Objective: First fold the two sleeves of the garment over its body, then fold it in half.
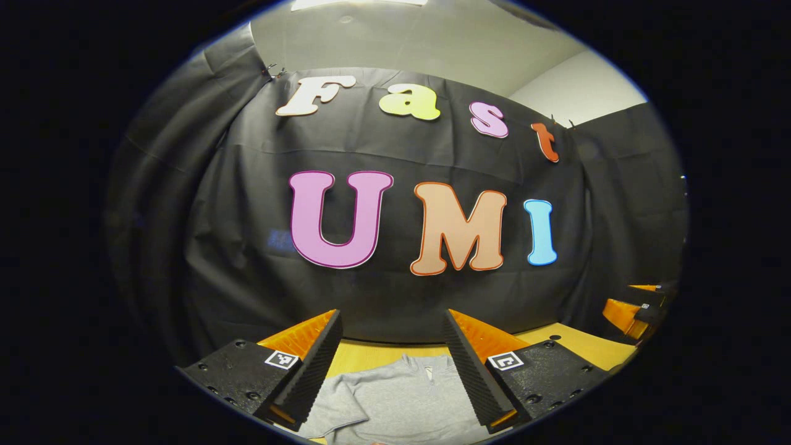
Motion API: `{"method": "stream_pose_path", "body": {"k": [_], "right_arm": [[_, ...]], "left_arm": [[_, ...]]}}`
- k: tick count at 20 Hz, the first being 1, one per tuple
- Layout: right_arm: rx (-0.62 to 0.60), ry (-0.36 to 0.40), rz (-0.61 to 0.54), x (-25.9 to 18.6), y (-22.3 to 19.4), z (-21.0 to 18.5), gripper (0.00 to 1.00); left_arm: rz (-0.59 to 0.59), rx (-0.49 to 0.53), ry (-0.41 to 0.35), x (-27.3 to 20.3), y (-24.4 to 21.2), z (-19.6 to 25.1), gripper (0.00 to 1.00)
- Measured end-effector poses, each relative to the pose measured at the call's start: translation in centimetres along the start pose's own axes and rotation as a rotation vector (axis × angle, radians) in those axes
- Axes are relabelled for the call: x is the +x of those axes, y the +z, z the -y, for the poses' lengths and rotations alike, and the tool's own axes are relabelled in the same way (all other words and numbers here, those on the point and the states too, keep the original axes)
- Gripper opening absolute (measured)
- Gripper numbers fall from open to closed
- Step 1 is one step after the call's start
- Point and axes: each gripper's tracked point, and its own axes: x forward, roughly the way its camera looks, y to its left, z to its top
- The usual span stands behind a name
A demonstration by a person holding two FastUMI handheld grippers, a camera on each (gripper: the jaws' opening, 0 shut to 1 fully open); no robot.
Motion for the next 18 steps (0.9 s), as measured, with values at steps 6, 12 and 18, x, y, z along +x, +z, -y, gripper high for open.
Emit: {"method": "stream_pose_path", "body": {"k": [6,12,18], "right_arm": [[-0.068,-0.057,-0.093,-0.1,-3.2,6.3,0.98],[-0.094,-0.132,-0.25,-2.2,-7.8,13.6,0.98],[-0.115,-0.112,-0.463,-6.7,-13.6,17.5,0.98]], "left_arm": [[0.008,0.014,-0.023,0.4,0.2,0.8,0.95],[-0.001,0.022,-0.044,0.3,-0.1,1.8,0.95],[-0.013,0.035,-0.067,0.3,-0.5,3.2,0.95]]}}
